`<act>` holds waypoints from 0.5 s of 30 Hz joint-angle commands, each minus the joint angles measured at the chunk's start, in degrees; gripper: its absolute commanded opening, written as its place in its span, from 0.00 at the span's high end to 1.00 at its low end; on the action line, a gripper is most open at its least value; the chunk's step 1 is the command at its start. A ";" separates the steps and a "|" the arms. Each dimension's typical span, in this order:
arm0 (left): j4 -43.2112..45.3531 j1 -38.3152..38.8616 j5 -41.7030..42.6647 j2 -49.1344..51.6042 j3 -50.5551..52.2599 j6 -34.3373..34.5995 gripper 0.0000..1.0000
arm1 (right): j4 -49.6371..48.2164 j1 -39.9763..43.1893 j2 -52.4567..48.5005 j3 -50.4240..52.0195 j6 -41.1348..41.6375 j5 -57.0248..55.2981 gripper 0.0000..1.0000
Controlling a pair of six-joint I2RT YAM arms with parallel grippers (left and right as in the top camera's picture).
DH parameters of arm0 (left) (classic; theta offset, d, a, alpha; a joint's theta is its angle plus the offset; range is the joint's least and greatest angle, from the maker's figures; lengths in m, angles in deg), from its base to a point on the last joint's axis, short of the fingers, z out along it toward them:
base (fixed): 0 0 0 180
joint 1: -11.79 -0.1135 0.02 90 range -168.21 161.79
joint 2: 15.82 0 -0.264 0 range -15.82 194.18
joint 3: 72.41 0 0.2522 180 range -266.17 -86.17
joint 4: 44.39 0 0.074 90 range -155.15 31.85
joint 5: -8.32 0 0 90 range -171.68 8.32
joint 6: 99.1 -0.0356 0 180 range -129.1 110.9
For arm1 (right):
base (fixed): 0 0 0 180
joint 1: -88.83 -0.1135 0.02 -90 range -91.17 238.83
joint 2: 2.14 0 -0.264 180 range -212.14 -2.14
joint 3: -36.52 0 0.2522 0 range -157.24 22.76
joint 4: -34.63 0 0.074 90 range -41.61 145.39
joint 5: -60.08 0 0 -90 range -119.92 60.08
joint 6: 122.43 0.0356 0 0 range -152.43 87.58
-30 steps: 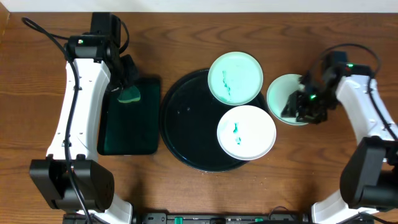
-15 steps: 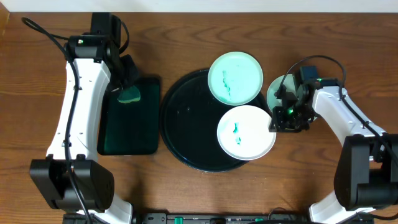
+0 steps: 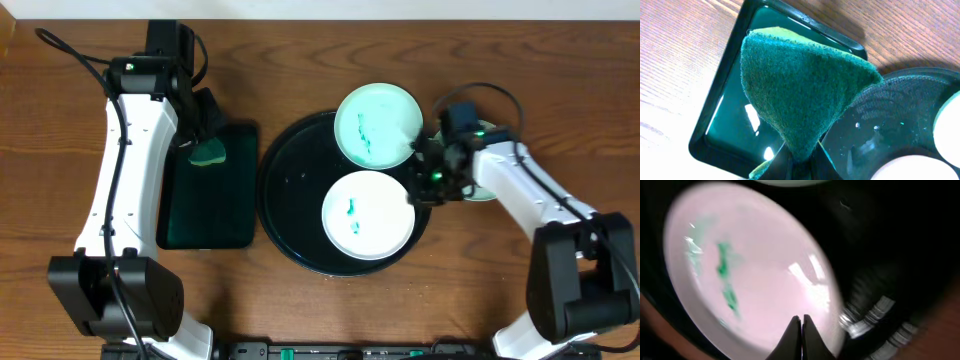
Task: Clean dirty plates on tray and stack at the side
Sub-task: 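Move the right gripper to the white plate and grasp its rim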
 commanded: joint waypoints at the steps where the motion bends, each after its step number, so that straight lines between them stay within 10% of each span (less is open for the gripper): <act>1: -0.15 -0.07 -0.90 0.00 0.28 -0.74 0.93 | -3.26 -4.48 0.00 0.11 13.75 -2.43 0.99; 6: -0.15 -0.07 -0.90 0.00 0.28 -0.72 0.92 | -6.84 -10.05 0.00 0.04 17.86 -10.62 0.92; 9: -0.15 -0.07 -0.90 0.00 0.28 -0.74 0.93 | -5.75 -9.84 0.00 -0.85 10.43 -10.40 0.72; 15: -0.15 -0.07 -0.90 0.00 0.28 -0.74 0.93 | 0.79 -5.73 0.02 -4.11 -3.08 -11.15 0.62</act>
